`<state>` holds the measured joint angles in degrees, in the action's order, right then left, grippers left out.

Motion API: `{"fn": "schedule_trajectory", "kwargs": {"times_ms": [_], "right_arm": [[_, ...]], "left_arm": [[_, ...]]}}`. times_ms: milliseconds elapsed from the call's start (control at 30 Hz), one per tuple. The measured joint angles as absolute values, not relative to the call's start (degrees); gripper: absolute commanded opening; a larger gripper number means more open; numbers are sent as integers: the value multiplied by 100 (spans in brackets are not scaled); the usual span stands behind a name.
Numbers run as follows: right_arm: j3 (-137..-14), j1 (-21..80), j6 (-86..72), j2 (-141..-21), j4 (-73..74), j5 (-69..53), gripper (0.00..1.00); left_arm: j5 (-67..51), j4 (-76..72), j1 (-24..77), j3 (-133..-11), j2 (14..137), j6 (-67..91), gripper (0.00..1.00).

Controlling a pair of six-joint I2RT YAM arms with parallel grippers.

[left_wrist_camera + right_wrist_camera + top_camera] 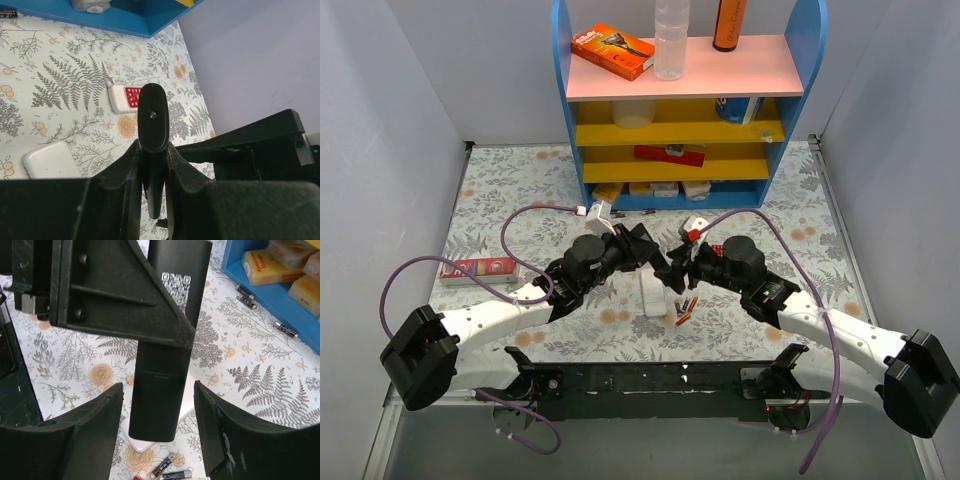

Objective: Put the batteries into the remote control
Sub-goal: Adjust the remote control, then remove the battery cover from the remote control.

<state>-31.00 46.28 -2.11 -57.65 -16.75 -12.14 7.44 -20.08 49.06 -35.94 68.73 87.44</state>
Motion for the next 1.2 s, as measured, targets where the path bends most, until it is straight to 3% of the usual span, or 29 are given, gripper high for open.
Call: {"fn": "schedule_trajectory", "kwargs": {"times_ms": [367,467,567,633,1200], "right_arm": [[-3326,4659,-106,-6165,-1691,-1219,61],[-3336,4663,-102,-6259,-1678,-1219,52],[-3347,4670,-123,-6274,-1656,-1201,36],[-3367,4672,-108,-6274,-1638,-1208,32],[-3404,4737,67,-6272,-1734,-1240,30]], "left_arm": [[799,-1962,4906,-3594,6866,8742,0],[803,-1957,4906,-3594,6864,8739,0],[829,-1942,4906,-3594,6853,8733,0],[864,-1944,4906,-3599,6847,8722,0],[915,-1313,4775,-3852,6611,8696,0]]}}
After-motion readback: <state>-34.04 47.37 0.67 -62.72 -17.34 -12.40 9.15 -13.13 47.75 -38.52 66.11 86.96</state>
